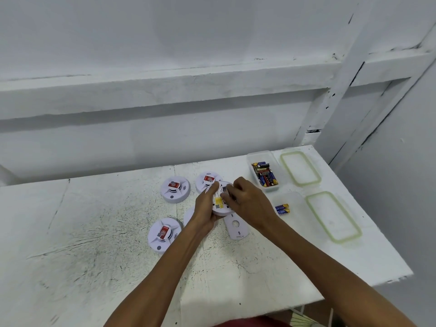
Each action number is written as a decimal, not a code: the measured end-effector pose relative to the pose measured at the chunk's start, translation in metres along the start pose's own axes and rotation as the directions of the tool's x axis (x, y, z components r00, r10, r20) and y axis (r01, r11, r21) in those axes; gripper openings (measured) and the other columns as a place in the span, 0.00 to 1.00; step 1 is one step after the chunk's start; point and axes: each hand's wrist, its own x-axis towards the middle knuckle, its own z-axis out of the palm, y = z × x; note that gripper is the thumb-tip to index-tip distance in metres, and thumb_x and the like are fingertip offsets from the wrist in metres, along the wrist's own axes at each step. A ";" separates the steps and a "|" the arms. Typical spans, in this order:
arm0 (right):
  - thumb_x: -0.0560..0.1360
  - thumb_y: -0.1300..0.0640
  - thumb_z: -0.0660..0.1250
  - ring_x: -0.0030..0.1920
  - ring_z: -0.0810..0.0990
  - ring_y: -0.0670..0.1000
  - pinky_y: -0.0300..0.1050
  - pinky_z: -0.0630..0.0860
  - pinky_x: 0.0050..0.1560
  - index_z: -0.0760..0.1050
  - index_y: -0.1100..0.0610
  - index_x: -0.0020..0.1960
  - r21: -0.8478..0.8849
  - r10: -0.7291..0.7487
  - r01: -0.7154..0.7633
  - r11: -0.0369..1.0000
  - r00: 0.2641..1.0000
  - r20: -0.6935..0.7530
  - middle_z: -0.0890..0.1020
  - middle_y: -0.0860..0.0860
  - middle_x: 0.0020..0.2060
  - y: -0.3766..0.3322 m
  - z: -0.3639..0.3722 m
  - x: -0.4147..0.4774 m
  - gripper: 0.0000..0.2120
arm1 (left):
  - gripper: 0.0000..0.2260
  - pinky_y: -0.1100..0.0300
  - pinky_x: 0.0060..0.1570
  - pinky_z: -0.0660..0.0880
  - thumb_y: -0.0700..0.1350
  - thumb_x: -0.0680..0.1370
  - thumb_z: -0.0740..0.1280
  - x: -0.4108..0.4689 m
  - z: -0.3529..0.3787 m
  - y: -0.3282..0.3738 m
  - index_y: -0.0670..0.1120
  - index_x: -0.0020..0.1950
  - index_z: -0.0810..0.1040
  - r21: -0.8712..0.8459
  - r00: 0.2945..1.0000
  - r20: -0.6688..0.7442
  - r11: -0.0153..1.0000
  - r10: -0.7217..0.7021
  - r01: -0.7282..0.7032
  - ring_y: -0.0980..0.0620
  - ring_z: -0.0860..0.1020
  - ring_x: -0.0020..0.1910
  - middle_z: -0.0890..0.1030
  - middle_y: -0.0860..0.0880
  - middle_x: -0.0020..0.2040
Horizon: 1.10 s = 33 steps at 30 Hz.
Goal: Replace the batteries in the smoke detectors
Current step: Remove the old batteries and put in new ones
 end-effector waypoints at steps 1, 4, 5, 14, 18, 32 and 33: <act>0.81 0.49 0.63 0.37 0.74 0.49 0.42 0.74 0.31 0.79 0.59 0.50 -0.032 -0.030 0.030 0.999 1.000 0.007 0.74 0.52 0.43 -0.002 0.000 -0.001 0.13 | 0.16 0.47 0.47 0.83 0.52 0.82 0.67 0.000 -0.001 0.000 0.45 0.66 0.80 0.003 1.000 0.007 1.000 0.003 -0.003 0.43 0.85 0.52 0.86 0.40 0.57; 0.77 0.54 0.70 0.36 0.77 0.50 0.42 0.76 0.30 0.82 0.59 0.49 -0.049 -0.077 0.076 0.996 0.997 -0.007 0.77 0.53 0.43 -0.002 -0.001 -0.002 0.08 | 0.16 0.46 0.51 0.83 0.52 0.83 0.66 0.000 -0.007 0.002 0.44 0.67 0.79 0.040 0.999 0.044 0.999 -0.002 0.000 0.40 0.84 0.57 0.85 0.40 0.58; 0.78 0.52 0.69 0.35 0.78 0.49 0.42 0.76 0.32 0.83 0.58 0.48 0.045 -0.003 0.004 0.999 1.000 -0.020 0.79 0.52 0.43 0.000 -0.004 0.001 0.10 | 0.17 0.45 0.53 0.82 0.52 0.83 0.66 0.000 -0.008 0.003 0.44 0.67 0.79 0.045 0.998 0.055 0.999 -0.006 0.004 0.38 0.83 0.58 0.85 0.39 0.58; 0.75 0.65 0.66 0.42 0.82 0.55 0.46 0.79 0.43 0.83 0.62 0.49 0.143 0.610 -0.625 0.767 0.780 0.137 0.85 0.57 0.43 0.092 -0.009 0.034 0.07 | 0.18 0.49 0.44 0.84 0.50 0.83 0.65 -0.002 -0.007 0.013 0.43 0.71 0.76 0.035 0.993 0.114 0.999 -0.022 0.018 0.39 0.83 0.58 0.84 0.39 0.61; 0.75 0.64 0.66 0.49 0.82 0.60 0.51 0.80 0.49 0.83 0.59 0.54 0.004 0.599 -0.618 0.786 0.765 0.236 0.85 0.59 0.48 0.110 -0.001 0.042 0.10 | 0.19 0.46 0.48 0.84 0.51 0.83 0.65 -0.001 -0.009 0.010 0.44 0.71 0.75 0.048 0.992 0.121 0.998 -0.042 0.036 0.39 0.83 0.59 0.84 0.39 0.60; 0.80 0.55 0.62 0.66 0.73 0.60 0.45 0.69 0.64 0.70 0.53 0.72 -0.190 0.530 -0.519 0.833 0.653 0.541 0.72 0.56 0.71 0.122 -0.011 0.054 0.21 | 0.18 0.50 0.41 0.84 0.49 0.84 0.64 -0.005 -0.014 0.009 0.43 0.71 0.76 -0.064 0.993 0.108 0.996 -0.047 0.055 0.42 0.85 0.54 0.84 0.39 0.60; 0.80 0.55 0.63 0.66 0.73 0.59 0.45 0.69 0.64 0.71 0.53 0.71 -0.169 0.536 -0.538 0.826 0.656 0.532 0.72 0.55 0.71 0.123 -0.012 0.054 0.20 | 0.18 0.50 0.41 0.84 0.49 0.84 0.64 -0.005 -0.015 0.008 0.43 0.71 0.76 -0.064 0.993 0.107 0.996 -0.047 0.054 0.42 0.85 0.53 0.84 0.39 0.60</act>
